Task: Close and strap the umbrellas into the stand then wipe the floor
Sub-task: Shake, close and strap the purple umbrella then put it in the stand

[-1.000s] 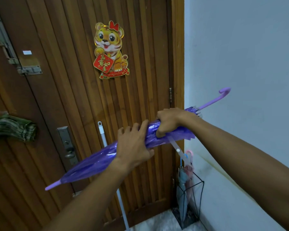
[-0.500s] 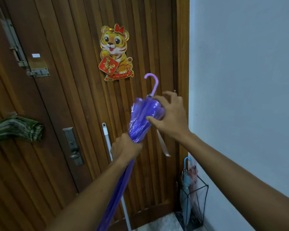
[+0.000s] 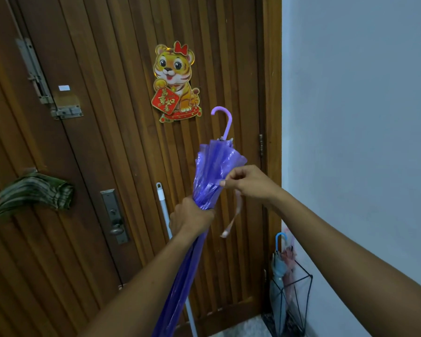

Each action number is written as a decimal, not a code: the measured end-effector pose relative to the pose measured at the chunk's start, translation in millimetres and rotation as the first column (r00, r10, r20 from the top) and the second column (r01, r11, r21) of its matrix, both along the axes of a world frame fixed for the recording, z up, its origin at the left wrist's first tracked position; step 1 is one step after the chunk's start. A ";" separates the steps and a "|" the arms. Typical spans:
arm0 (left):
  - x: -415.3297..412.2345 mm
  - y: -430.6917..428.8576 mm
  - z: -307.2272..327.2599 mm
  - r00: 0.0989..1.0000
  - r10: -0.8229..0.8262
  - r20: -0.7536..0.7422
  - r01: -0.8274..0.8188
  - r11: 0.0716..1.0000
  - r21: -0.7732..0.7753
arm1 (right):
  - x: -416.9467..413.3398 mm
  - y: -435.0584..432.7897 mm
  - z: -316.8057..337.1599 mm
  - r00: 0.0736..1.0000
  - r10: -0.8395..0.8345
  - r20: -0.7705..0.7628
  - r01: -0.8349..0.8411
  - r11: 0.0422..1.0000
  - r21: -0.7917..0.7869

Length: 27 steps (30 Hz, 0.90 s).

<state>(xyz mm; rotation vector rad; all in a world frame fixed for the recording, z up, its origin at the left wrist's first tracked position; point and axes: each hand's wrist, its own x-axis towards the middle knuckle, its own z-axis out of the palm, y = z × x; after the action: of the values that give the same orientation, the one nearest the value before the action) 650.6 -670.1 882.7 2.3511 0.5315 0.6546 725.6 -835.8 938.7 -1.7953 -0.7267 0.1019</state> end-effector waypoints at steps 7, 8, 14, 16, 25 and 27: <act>-0.1 22.5 6.2 0.996 -0.042 -0.076 0.018 0.957 -0.289 | -14.6 -23.4 7.6 0.942 0.292 -0.165 -0.269 0.952 0.146; 0.5 23.9 6.5 0.995 -0.064 -0.071 0.037 0.941 -0.337 | -15.0 -23.0 6.0 0.937 0.296 -0.186 -0.270 0.950 0.156; -1.3 22.1 3.8 0.990 -0.141 -0.016 0.115 0.859 -0.499 | -10.7 -23.1 2.9 0.944 0.234 -0.234 -0.207 0.969 0.134; -2.6 21.7 3.0 0.992 -0.130 -0.001 0.109 0.836 -0.538 | -10.4 -24.4 3.2 0.941 0.218 -0.261 -0.195 0.975 0.109; -11.3 26.8 1.4 0.984 -0.172 0.057 0.169 0.763 -0.623 | -3.9 -30.4 -2.6 0.897 0.248 -0.366 -0.189 0.963 0.190; -13.6 25.3 4.2 0.975 -0.207 0.083 0.211 0.736 -0.643 | -2.5 -27.9 -5.8 0.950 0.139 -0.278 -0.121 0.989 0.080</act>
<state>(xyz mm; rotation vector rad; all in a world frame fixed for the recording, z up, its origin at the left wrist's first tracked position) 637.0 -644.7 886.9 1.7041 0.3960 0.2958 723.1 -863.7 933.0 -1.6290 -0.6329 0.4123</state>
